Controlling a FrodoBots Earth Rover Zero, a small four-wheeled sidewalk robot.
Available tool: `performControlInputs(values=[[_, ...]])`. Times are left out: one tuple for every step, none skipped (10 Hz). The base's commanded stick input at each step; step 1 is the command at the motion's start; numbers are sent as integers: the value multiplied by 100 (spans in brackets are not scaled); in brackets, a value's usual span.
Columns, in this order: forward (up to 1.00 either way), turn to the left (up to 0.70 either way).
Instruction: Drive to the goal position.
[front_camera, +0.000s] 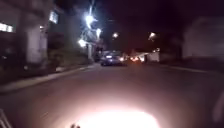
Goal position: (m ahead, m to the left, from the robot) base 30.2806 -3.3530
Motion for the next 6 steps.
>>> performControlInputs(values=[[100, 0], [100, 0], [100, 0], [100, 0], [100, 0], [100, 0]])
